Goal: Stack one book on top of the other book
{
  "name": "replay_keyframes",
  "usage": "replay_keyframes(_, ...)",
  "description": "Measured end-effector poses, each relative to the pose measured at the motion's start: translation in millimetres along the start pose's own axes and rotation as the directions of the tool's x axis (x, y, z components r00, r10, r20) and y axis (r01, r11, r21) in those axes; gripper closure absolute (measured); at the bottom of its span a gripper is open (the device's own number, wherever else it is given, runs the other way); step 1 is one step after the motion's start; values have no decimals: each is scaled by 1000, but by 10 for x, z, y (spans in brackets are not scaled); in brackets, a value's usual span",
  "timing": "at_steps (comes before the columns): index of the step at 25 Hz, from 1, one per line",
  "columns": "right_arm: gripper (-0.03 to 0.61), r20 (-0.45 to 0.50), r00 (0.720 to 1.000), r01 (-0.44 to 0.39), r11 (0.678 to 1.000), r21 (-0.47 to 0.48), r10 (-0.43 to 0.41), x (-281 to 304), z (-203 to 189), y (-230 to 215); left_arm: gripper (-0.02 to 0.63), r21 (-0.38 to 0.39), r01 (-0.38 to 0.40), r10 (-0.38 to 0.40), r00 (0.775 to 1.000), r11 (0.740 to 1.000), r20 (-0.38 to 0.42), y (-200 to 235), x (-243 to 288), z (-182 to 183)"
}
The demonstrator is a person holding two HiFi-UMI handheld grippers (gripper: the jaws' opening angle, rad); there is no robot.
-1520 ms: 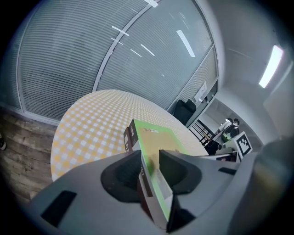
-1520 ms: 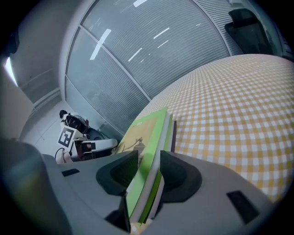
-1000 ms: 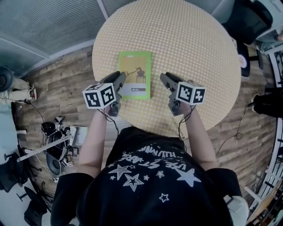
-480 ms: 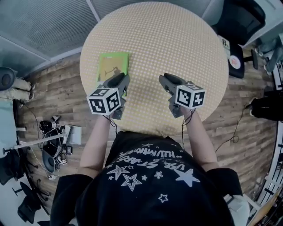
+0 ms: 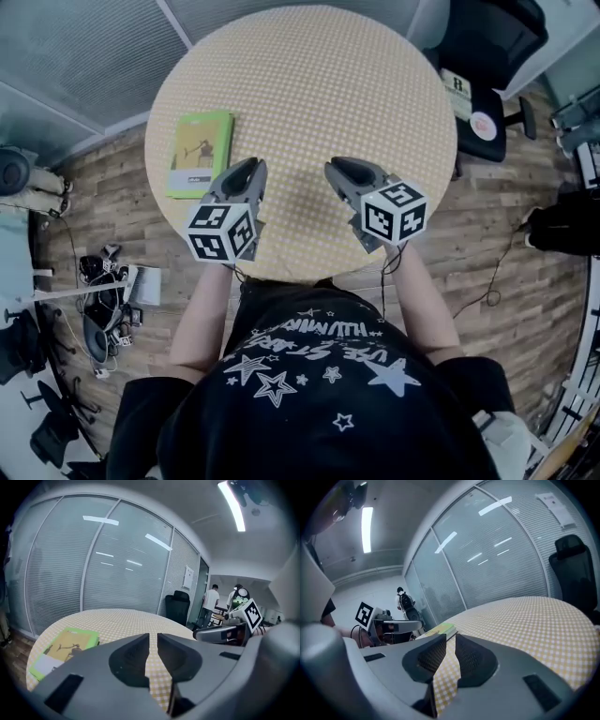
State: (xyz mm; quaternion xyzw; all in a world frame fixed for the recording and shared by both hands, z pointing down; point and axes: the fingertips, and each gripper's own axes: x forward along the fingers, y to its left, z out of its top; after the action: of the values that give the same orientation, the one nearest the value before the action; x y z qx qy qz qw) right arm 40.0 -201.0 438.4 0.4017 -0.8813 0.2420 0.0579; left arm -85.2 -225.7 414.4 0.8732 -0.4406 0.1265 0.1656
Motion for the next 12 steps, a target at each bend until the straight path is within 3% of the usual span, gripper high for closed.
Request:
replay_keyframes(3,512,28,1000,3,999,-49,-2,-156,46,-20,563,-13,30,-30,1000,999,-3,-263,42,-26)
replay_keyframes(12,517,142,989,35,999,-2,-35,-397,-3,-58,563,27,111,-112,993,993,29,-696,6,-60)
